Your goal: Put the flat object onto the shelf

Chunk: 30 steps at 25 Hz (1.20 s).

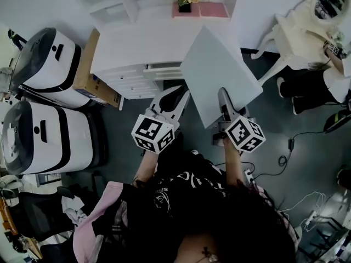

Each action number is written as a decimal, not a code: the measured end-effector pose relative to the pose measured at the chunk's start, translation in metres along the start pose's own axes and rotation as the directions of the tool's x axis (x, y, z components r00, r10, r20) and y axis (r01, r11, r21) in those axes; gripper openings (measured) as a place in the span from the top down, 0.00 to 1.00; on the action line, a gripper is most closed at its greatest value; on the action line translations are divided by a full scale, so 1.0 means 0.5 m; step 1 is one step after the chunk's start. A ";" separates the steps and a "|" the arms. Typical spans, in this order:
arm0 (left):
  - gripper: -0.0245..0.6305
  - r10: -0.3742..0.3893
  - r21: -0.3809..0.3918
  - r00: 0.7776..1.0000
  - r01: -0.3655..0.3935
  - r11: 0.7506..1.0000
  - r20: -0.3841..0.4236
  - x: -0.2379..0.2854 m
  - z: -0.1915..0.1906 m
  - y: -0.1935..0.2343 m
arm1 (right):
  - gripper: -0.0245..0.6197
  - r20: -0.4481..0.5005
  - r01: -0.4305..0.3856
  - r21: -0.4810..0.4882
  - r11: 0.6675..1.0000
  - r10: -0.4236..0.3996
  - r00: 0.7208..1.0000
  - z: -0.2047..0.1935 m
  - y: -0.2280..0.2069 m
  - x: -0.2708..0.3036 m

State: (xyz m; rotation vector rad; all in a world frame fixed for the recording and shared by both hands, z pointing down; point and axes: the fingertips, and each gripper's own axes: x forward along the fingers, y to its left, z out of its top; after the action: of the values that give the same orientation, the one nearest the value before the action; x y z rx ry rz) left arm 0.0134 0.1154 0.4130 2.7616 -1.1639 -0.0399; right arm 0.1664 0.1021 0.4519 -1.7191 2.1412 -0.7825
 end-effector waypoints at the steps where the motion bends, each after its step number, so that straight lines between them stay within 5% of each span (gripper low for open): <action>1: 0.87 0.000 -0.001 1.000 0.000 1.000 0.002 0.008 0.000 0.012 | 0.48 -0.002 0.000 0.004 1.000 0.000 1.000 -0.001 -0.001 0.011; 30: 0.87 -0.246 0.061 0.969 0.246 0.967 -0.006 0.386 0.107 0.502 | 0.48 0.152 0.164 0.048 0.985 -0.169 0.974 0.149 0.022 0.540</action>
State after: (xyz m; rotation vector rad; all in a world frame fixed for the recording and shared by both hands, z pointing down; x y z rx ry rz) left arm -0.0343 -0.2020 0.4020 2.9441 -0.8284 -0.0336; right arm 0.1300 -0.1735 0.4152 -1.8932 1.8897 -0.6981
